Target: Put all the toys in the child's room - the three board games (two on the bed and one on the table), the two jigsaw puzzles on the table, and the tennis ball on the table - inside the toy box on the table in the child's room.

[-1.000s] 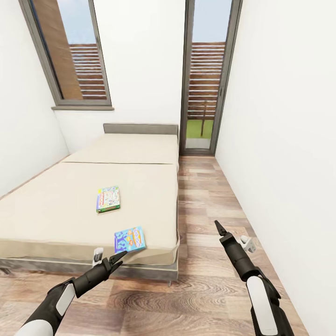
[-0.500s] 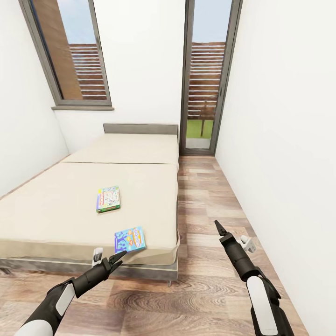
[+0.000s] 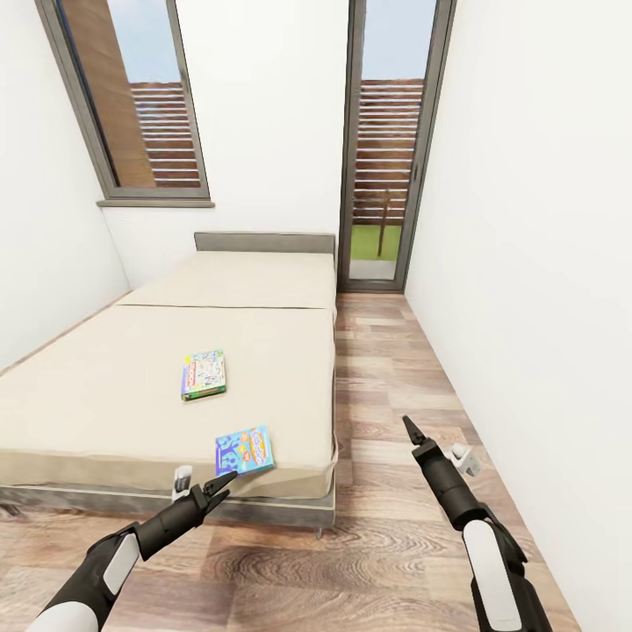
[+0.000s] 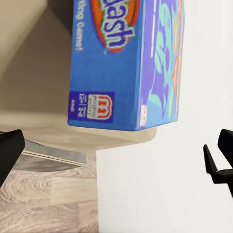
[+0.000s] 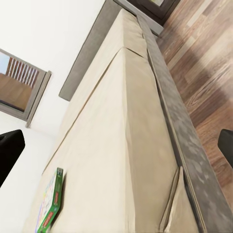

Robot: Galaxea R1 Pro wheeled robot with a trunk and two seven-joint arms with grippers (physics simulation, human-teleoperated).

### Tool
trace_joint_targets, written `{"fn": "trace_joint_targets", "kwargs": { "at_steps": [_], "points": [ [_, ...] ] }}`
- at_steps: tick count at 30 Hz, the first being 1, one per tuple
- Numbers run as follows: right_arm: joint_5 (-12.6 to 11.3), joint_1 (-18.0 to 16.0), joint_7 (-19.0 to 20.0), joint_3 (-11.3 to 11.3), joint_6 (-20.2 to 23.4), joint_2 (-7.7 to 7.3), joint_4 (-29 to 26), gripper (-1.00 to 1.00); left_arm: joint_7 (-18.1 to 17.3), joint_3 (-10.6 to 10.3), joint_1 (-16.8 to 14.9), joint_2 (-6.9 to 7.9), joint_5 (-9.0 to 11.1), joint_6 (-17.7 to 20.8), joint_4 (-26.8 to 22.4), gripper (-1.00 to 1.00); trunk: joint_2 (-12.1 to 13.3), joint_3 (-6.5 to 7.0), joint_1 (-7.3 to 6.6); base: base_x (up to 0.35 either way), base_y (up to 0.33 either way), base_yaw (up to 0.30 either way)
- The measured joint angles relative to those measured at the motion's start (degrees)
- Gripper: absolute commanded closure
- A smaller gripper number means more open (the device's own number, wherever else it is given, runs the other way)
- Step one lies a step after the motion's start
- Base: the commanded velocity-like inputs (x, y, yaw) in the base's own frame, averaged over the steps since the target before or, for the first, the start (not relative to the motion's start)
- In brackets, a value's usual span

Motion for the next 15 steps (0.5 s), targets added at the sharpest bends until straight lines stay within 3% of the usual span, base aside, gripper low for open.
{"fn": "trace_joint_targets", "kwargs": {
  "at_steps": [15],
  "points": [
    [0.04, 0.00, 0.00, 0.03, 0.00, 0.00, 0.44, -1.00, -0.36, 0.30, 0.02, 0.49, 0.16, -0.04, 0.00, -1.00, 0.00, 0.00, 0.00, 0.000, 0.000, 0.000]
  ]
}}
